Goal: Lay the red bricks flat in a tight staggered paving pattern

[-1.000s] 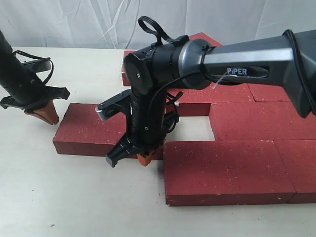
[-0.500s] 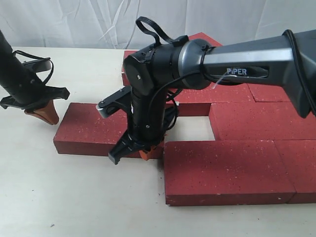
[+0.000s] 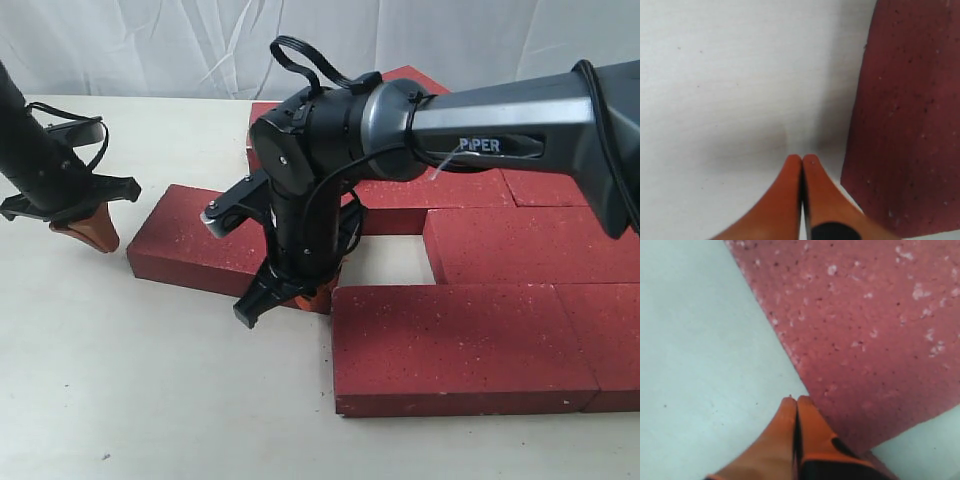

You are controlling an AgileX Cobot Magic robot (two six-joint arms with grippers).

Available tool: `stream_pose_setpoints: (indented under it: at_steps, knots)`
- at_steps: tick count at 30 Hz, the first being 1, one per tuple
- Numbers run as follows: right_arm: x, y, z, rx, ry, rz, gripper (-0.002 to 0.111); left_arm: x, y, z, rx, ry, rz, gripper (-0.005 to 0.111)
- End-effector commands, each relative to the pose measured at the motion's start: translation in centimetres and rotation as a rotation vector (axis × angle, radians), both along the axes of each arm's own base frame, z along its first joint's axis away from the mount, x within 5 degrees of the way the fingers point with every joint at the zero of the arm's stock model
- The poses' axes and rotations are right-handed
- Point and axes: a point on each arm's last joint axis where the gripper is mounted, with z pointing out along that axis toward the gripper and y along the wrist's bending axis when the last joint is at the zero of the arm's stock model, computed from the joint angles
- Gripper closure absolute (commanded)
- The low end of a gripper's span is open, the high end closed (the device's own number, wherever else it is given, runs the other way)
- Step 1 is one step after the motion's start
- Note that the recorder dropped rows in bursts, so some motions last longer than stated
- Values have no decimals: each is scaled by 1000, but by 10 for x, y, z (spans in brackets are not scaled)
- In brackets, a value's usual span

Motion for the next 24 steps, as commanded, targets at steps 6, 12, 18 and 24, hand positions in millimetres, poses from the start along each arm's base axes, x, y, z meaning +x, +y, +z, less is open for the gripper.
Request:
stream_pose_setpoints:
  at_steps: [6,12,18,24]
  knots:
    - [1,0,4,-1,-17,53,109,-1,0,1,0,1,4,107]
    - [3,-2,5,-16,-35,70,109,-3,-2,-1,-18,5,17,107]
    - [3,-2,5,-15,-37,72,109,-6,-9,-16,-39,17,35,107]
    - [4,-2,5,-16,-46,77,109,-7,-24,-16,-56,2,-3,107]
